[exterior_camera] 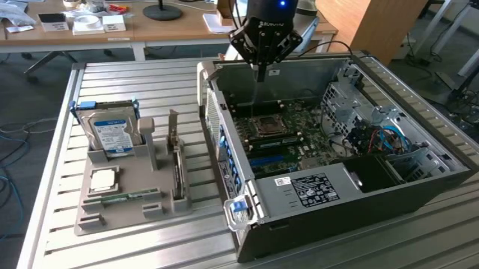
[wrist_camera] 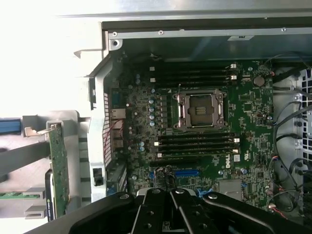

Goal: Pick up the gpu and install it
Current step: 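Reach for the gpu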

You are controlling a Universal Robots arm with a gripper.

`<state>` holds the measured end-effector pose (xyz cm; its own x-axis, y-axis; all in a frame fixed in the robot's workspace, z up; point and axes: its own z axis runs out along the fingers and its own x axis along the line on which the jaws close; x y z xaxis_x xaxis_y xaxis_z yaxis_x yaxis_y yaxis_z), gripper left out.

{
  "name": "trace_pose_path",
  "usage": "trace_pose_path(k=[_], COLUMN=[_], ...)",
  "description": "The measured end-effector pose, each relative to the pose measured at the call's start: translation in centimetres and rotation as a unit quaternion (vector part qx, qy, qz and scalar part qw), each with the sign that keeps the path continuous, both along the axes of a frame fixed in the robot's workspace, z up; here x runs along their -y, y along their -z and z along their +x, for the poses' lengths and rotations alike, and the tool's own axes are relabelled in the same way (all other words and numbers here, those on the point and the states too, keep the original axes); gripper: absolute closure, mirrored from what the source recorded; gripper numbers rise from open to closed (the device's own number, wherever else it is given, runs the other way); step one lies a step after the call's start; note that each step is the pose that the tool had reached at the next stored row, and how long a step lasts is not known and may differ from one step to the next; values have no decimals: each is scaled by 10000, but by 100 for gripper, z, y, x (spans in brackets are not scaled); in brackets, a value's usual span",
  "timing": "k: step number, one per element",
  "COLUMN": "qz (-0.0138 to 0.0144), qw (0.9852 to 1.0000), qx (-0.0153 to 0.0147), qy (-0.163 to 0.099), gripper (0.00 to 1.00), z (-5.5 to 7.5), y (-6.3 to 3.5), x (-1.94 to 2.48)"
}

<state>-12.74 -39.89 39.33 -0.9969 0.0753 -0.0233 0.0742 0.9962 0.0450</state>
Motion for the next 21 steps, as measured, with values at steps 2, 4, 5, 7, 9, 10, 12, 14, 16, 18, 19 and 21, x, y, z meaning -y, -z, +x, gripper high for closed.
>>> trace_pose_path(k=[2, 4, 5, 7, 9, 10, 12, 14, 16, 18, 19, 21], qz=[0, 0, 0, 0, 0, 0, 0, 0, 0, 0, 0, 0], qw=[10000, 10000, 10000, 10000, 10000, 10000, 10000, 10000, 10000, 10000, 10000, 10000], qx=[0, 0, 0, 0, 0, 0, 0, 0, 0, 0, 0, 0], qy=[0, 0, 0, 0, 0, -1, 0, 0, 0, 0, 0, 0], gripper=[89, 89, 89, 89, 89, 89, 89, 89, 89, 89, 89, 89], z=[-22, -47, -58, -83, -109, -121, -145, -165, -186, -210, -222, -248], y=[0, 0, 0, 0, 0, 0, 0, 0, 1, 0, 0, 0], x=[0, 0, 0, 0, 0, 0, 0, 0, 0, 0, 0, 0])
